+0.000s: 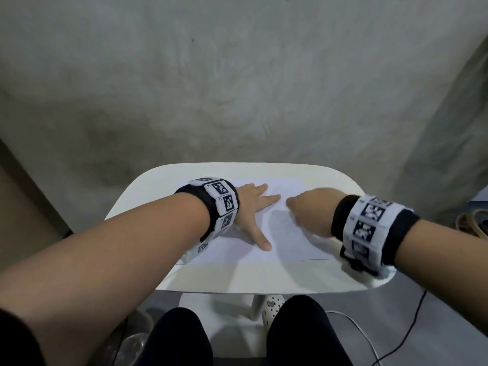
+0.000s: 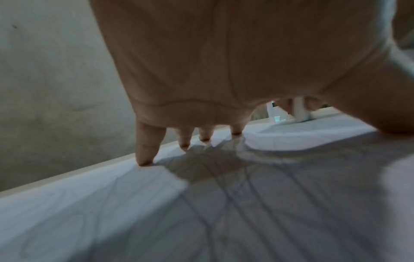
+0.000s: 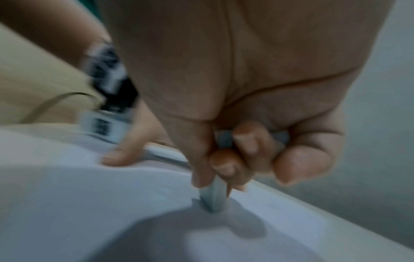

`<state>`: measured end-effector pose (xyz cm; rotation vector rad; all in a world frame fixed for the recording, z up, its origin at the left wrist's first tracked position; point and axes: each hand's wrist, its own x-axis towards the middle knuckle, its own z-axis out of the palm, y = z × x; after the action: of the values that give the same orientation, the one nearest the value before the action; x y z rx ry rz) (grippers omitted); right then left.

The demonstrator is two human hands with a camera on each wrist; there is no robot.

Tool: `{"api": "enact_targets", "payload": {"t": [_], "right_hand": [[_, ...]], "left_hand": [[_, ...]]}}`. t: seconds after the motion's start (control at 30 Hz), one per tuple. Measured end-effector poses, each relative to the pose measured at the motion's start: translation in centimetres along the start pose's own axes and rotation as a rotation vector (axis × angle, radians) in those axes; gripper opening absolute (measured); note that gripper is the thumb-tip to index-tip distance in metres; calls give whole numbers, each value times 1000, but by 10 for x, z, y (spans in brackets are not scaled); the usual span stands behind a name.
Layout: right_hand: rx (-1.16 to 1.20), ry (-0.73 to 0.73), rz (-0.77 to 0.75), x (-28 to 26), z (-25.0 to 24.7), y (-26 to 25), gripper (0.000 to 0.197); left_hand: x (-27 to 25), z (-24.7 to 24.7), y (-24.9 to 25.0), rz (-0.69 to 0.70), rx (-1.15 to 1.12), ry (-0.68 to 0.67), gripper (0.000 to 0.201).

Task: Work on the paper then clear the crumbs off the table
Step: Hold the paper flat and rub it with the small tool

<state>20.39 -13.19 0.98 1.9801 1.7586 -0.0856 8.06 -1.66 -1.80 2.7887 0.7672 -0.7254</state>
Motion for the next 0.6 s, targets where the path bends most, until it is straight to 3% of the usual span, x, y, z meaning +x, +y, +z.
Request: {"api": "enact_targets", "payload": {"t": [0.07, 0.23, 0.33, 0.47, 0.6], "right_hand": [[-10, -14, -73, -3, 1, -13, 23], [55, 18, 7, 0, -7, 4, 17], [32, -21, -90, -3, 2, -12, 10], [89, 1, 3, -1, -9, 3, 13], [-5, -31, -145, -6, -5, -18, 20]], "left_hand": [[1, 2, -2, -1, -12, 8, 128], [1, 2, 0, -2, -16, 2, 128], [1, 2, -1, -1, -10, 3, 128], [2, 2, -1, -4, -20, 5, 128], [2, 3, -1, -4, -21, 5, 128]]}}
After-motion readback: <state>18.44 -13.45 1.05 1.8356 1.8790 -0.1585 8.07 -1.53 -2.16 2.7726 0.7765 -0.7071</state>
